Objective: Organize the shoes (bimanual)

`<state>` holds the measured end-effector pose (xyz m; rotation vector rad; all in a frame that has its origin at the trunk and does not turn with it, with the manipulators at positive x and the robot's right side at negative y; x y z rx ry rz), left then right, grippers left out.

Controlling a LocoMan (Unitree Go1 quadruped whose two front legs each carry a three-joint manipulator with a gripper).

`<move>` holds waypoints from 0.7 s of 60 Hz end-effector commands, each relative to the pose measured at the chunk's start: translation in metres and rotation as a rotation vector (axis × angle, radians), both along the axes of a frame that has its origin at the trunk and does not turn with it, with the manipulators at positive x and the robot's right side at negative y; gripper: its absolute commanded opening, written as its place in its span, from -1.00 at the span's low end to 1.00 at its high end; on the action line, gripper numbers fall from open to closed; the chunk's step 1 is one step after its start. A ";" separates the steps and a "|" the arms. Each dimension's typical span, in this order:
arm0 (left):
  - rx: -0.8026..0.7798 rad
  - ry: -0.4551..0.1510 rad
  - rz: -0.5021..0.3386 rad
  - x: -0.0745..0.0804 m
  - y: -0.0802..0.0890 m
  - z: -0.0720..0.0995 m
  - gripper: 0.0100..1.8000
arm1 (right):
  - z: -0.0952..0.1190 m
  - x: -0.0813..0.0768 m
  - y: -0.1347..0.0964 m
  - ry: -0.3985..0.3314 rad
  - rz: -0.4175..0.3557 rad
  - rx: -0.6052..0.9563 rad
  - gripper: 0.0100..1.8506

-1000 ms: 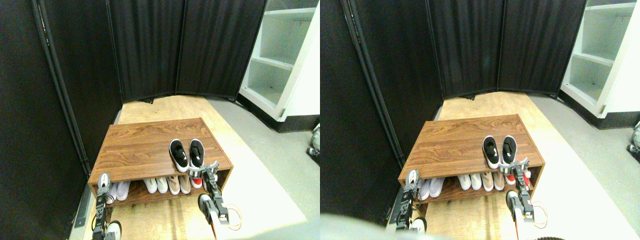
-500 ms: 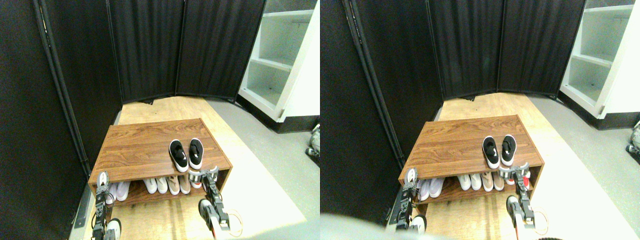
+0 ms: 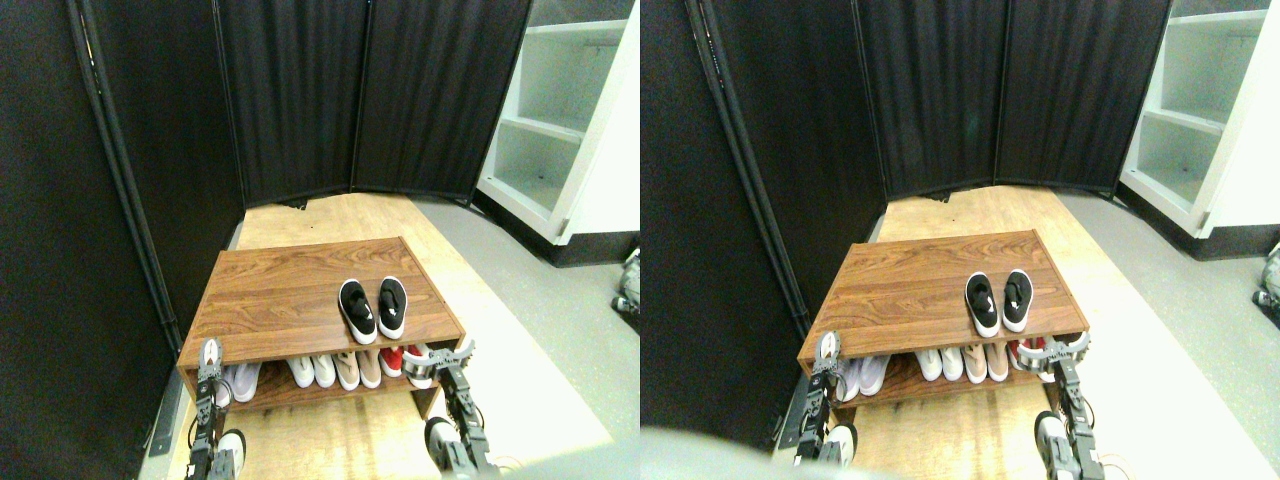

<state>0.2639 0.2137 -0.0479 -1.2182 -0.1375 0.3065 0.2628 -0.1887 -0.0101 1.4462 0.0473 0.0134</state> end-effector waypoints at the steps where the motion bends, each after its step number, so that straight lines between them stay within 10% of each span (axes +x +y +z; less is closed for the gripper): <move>1: 0.000 -0.036 -0.004 0.003 0.000 0.005 -1.00 | 0.021 -0.003 -0.009 -0.071 -0.051 -0.058 0.29; 14: 0.011 -0.039 -0.005 0.001 0.002 0.005 -1.00 | 0.040 0.015 -0.045 -0.195 -0.310 -0.242 -1.00; 42: 0.022 -0.043 -0.006 -0.008 0.002 0.008 -1.00 | 0.010 0.083 -0.073 -0.084 -0.356 -0.376 -1.00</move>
